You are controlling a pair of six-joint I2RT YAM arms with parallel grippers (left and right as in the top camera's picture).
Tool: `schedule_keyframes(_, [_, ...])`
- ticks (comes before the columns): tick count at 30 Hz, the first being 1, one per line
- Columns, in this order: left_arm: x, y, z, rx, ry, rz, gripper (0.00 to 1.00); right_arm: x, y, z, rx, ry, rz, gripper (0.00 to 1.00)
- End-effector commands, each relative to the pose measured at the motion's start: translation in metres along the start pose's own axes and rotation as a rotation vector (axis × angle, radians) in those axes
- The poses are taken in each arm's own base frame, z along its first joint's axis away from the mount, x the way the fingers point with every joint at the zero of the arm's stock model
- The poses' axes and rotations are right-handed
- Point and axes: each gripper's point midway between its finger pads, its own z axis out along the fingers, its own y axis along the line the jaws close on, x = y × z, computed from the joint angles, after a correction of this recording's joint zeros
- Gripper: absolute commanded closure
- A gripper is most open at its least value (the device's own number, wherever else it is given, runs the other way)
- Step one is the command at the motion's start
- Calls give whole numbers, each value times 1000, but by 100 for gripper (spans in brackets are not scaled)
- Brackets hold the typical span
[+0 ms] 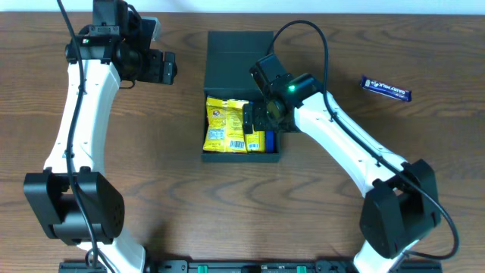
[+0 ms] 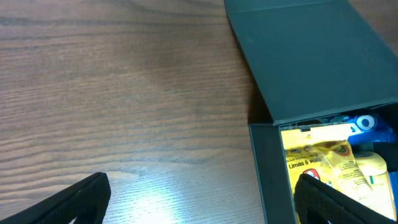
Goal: Pack container
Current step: 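Withdraw the right gripper and reach for the green candy bar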
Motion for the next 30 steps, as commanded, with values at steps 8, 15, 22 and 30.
schedule_keyframes(8, [-8, 0, -17, -10, -35, 23, 4, -34, -36, -24, 138, -147, 15, 1])
schedule_keyframes(15, [-8, -1, -17, -10, -35, 23, 5, -64, -120, -41, 230, -199, 132, 1])
schedule_keyframes(22, [-8, 0, -17, -10, -37, 23, 5, -90, -170, -28, 221, -177, -180, 2])
schedule_keyframes(30, [-9, 0, -17, -10, -39, 23, 4, -65, -172, 18, 166, 18, -509, 5])
